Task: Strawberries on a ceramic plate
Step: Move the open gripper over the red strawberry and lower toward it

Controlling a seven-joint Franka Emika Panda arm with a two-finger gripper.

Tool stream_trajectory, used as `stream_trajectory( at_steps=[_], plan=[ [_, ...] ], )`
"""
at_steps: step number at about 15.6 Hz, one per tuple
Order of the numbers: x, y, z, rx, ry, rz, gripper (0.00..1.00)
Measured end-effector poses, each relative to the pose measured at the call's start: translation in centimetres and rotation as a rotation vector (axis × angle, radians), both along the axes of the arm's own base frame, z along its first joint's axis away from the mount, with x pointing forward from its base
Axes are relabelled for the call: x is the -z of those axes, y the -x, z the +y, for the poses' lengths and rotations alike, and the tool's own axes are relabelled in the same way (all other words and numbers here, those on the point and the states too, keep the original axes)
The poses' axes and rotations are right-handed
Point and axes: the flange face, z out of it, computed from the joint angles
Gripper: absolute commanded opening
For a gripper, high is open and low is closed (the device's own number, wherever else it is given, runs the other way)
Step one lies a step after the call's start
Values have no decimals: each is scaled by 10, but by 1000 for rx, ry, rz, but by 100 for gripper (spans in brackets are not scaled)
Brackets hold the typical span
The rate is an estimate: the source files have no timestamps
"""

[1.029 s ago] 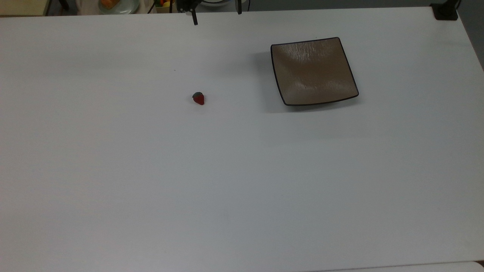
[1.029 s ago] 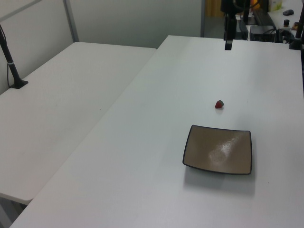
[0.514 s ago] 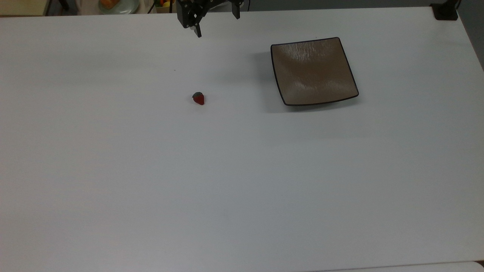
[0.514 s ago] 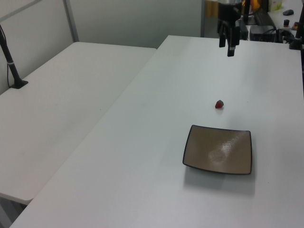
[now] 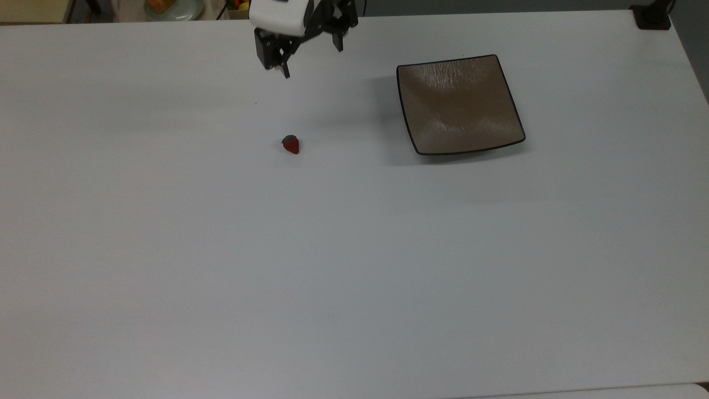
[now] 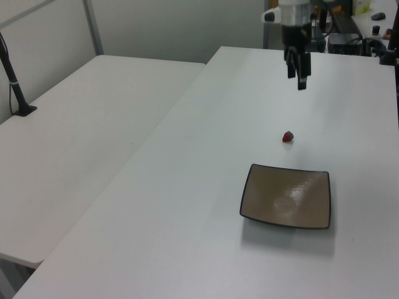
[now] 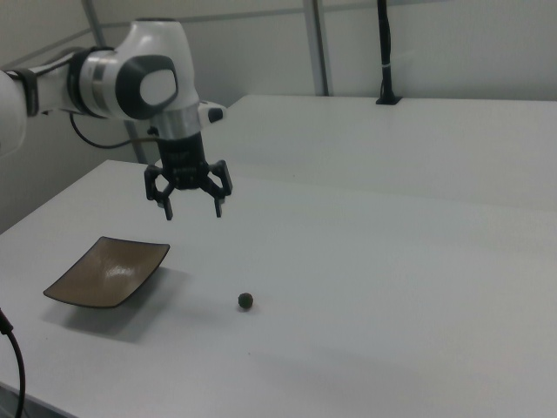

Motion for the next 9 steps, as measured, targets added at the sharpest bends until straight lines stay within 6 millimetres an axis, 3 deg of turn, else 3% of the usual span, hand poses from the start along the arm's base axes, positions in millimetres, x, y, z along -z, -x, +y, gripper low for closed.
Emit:
stream_trajectory(
  at_steps=[5,9],
  plan=[
    [44,-11,-24,-14,4,20,100],
    [80,-11,-29,-19,18,3,100]
  ],
)
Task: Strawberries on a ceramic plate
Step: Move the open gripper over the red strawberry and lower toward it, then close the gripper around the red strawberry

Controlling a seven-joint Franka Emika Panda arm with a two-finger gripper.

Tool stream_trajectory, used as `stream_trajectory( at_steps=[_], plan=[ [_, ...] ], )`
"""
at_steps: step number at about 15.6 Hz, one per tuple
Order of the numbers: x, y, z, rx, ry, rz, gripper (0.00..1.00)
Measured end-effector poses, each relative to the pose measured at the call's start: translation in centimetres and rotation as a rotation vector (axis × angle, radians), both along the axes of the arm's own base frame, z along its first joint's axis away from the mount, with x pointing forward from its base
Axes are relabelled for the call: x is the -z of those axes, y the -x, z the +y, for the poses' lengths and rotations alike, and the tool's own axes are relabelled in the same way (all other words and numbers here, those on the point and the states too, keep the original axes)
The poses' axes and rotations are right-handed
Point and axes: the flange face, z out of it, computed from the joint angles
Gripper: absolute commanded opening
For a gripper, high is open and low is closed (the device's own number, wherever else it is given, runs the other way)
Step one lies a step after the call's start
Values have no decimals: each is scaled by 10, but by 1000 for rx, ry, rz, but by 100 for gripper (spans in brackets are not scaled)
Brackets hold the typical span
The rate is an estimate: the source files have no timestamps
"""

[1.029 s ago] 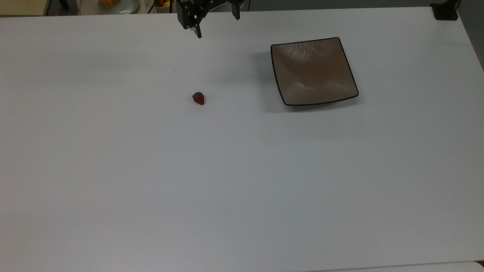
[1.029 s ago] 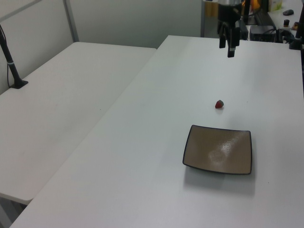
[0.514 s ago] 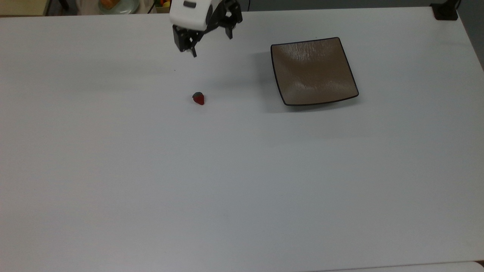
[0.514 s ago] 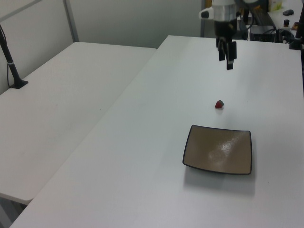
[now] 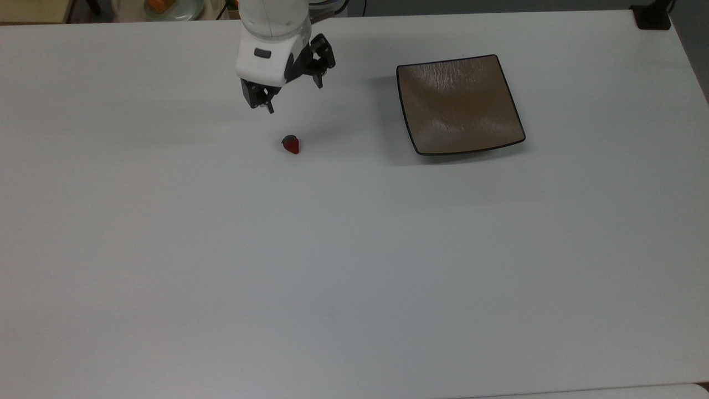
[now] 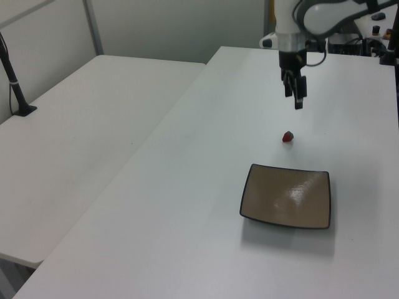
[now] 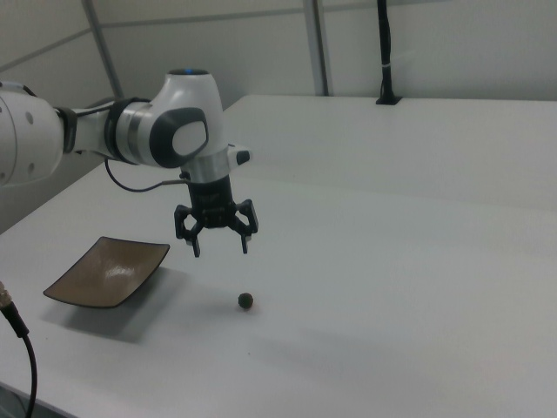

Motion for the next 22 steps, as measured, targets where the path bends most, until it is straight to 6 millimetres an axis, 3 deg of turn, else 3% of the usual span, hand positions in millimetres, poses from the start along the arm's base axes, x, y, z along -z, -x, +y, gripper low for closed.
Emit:
stream_trajectory(
  at_steps=[11,15,18,22],
  plan=[
    [85,-5,-2,-34,40,-51,100],
    [111,-5,-3,-58,65,-52,95],
    [121,-5,-3,-66,73,-45,78],
    [128,-6,-2,-69,74,-43,36]
  ],
)
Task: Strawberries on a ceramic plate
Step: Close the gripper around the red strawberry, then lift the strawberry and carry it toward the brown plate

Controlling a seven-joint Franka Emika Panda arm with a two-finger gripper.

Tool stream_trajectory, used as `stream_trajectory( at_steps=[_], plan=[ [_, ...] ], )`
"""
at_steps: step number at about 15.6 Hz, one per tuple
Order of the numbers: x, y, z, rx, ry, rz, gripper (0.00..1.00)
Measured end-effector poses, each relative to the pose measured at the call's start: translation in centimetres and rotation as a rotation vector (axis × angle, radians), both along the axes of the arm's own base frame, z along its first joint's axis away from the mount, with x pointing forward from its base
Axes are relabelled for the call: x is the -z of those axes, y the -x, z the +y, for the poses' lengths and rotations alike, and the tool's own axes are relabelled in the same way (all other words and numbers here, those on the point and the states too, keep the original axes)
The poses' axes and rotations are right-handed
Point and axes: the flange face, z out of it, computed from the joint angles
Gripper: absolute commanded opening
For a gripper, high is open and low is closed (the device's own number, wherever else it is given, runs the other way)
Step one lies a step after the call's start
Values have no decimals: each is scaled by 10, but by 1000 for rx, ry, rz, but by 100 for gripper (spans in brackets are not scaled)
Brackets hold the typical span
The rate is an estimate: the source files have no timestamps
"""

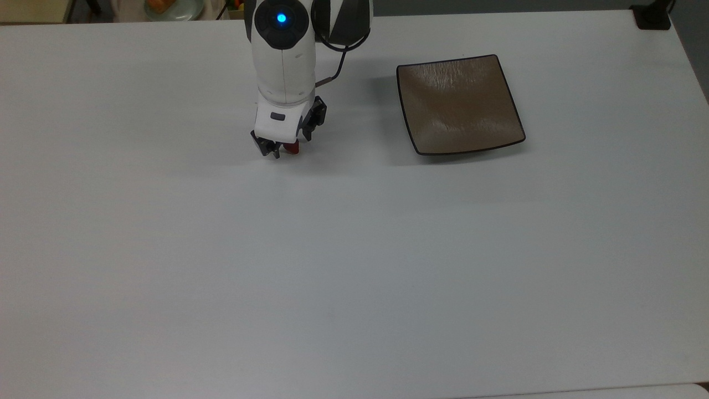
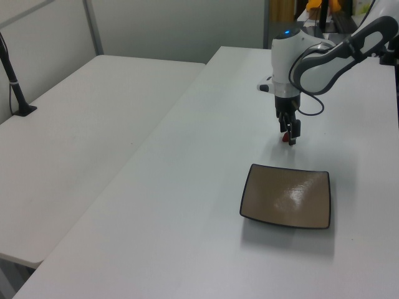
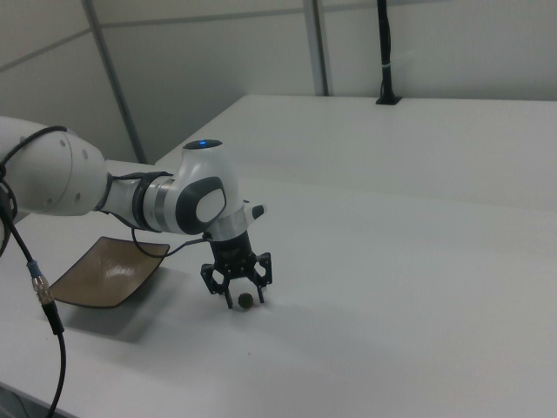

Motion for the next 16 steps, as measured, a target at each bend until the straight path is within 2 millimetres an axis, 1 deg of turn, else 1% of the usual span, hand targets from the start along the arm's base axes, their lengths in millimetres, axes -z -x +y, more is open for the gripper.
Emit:
stream_trajectory(
  at_steps=[1,2,3,8,10,12,13,16],
  plan=[
    [1,0,0,0,0,1,23],
    [1,0,0,0,0,1,16],
    [1,0,0,0,0,1,11],
    [-1,0,0,0,0,1,11],
    [-10,2,0,2,2,15,11],
    [-34,5,-1,8,2,29,11],
    [-58,7,-2,15,3,39,11],
    [-115,14,0,39,7,67,11]
  ],
)
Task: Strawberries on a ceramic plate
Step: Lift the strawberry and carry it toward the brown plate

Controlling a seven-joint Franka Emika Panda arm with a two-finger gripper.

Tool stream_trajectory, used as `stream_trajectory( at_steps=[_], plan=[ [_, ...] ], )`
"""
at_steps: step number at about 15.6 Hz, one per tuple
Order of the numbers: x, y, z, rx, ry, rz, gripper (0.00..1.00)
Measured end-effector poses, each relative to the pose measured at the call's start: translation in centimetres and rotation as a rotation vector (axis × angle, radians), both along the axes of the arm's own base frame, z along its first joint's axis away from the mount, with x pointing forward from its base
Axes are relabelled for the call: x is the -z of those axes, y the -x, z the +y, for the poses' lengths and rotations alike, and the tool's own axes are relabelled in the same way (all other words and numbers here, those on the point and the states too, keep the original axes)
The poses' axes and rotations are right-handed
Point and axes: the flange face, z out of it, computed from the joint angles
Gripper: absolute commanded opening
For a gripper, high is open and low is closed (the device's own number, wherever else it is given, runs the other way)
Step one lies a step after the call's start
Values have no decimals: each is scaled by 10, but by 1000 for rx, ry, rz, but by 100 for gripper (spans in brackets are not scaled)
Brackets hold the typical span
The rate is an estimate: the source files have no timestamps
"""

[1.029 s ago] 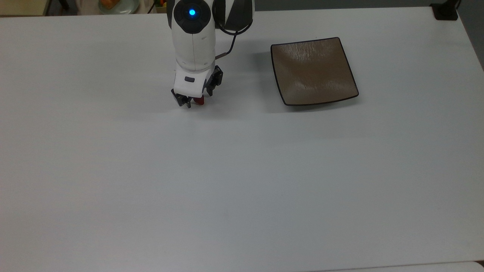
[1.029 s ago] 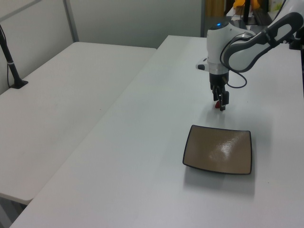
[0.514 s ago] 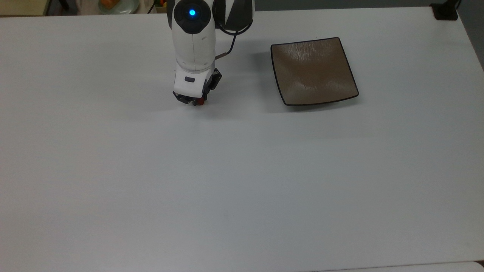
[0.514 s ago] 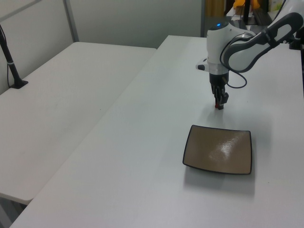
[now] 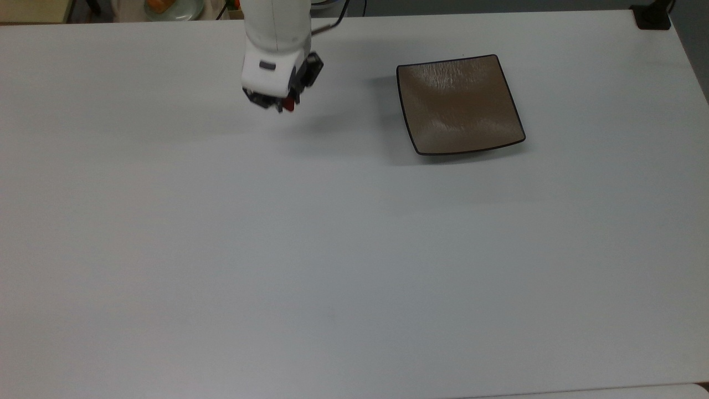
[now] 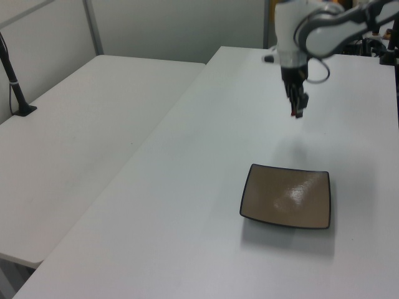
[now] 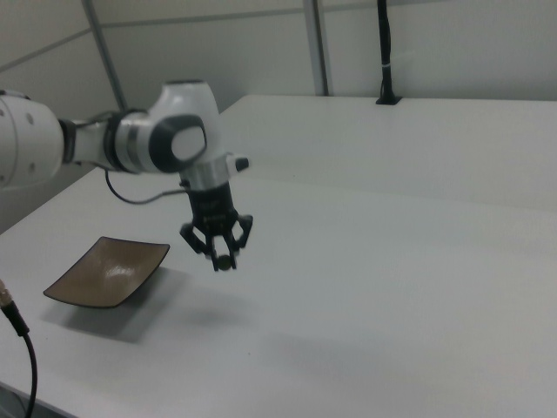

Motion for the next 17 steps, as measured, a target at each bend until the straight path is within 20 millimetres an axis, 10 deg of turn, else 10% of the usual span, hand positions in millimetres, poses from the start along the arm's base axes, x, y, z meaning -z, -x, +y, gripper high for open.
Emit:
stream_trajectory(
  at_steps=[7,17],
  plan=[
    [-95,25,77,-35,8,47,11],
    [-67,62,214,101,-8,88,12]
  ],
)
